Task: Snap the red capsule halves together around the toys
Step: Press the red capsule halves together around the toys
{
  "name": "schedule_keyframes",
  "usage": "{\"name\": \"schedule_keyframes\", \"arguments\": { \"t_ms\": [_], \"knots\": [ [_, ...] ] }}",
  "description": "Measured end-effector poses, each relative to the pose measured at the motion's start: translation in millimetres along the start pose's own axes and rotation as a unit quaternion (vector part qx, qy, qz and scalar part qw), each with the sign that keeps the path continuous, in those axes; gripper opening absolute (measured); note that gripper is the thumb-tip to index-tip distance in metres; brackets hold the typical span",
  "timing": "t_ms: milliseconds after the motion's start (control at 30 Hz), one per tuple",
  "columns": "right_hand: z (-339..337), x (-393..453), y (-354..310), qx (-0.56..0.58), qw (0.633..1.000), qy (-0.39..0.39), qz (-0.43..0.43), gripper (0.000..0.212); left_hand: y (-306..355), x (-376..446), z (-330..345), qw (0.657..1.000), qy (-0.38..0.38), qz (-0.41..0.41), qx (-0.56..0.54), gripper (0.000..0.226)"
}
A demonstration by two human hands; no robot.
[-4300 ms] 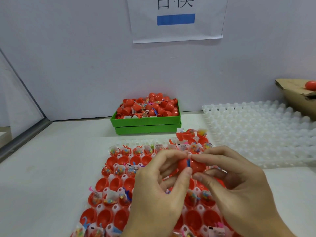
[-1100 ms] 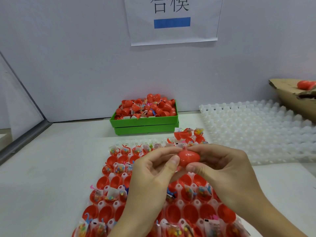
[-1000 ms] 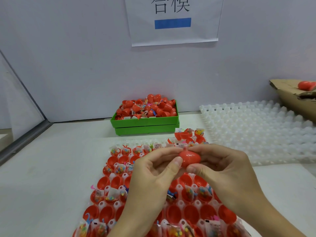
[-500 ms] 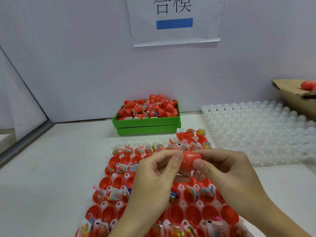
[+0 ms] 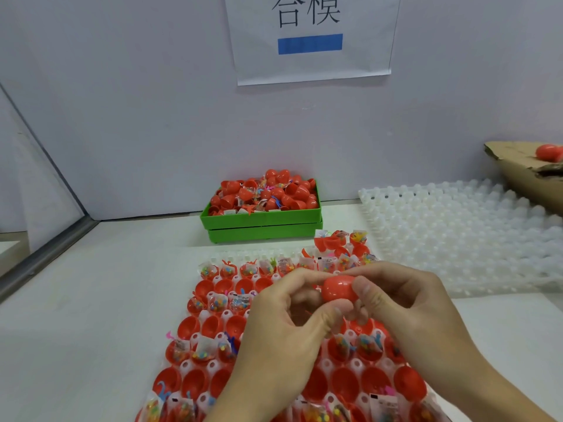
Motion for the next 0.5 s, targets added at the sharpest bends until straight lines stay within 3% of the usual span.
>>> {"name": "schedule_keyframes", "arguments": {
  "t_ms": [167, 233, 333, 433, 500],
  "knots": [
    [-2, 0, 2, -0.006, 1.000, 0.011, 0.008, 0.010, -5, -2, -2, 0.999, 0.028, -0.003, 0.022, 0.022],
    [-1, 0, 2, -0.023, 1.000, 0.011, 0.004, 0.023, -4, -3, -1, 0.999, 0.025, 0.009, 0.037, 0.024],
    [0, 0, 2, -0.047, 0.999, -0.005, 0.003, 0.035, 4, -3, 0, 0.994, 0.028, 0.055, 0.089, 0.021],
    [5, -3, 2, -0.058, 0.998, -0.030, 0.014, 0.020, 14, -3, -3, 0.980, 0.063, 0.118, 0.149, 0.022],
    [9, -7, 9, -0.051, 0.997, -0.049, 0.043, 0.032, 18, -5, -2, 0.962, 0.070, 0.157, 0.212, 0.022]
  ]
}}
Point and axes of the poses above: each hand's wrist, its own x-axis towards the middle knuckle, its own z-axis out of the palm, y = z × x, the point moved 8 cm from there along x, towards the middle knuckle, and after that the axes turned 9 degrees about y, right-handed, at the moved point
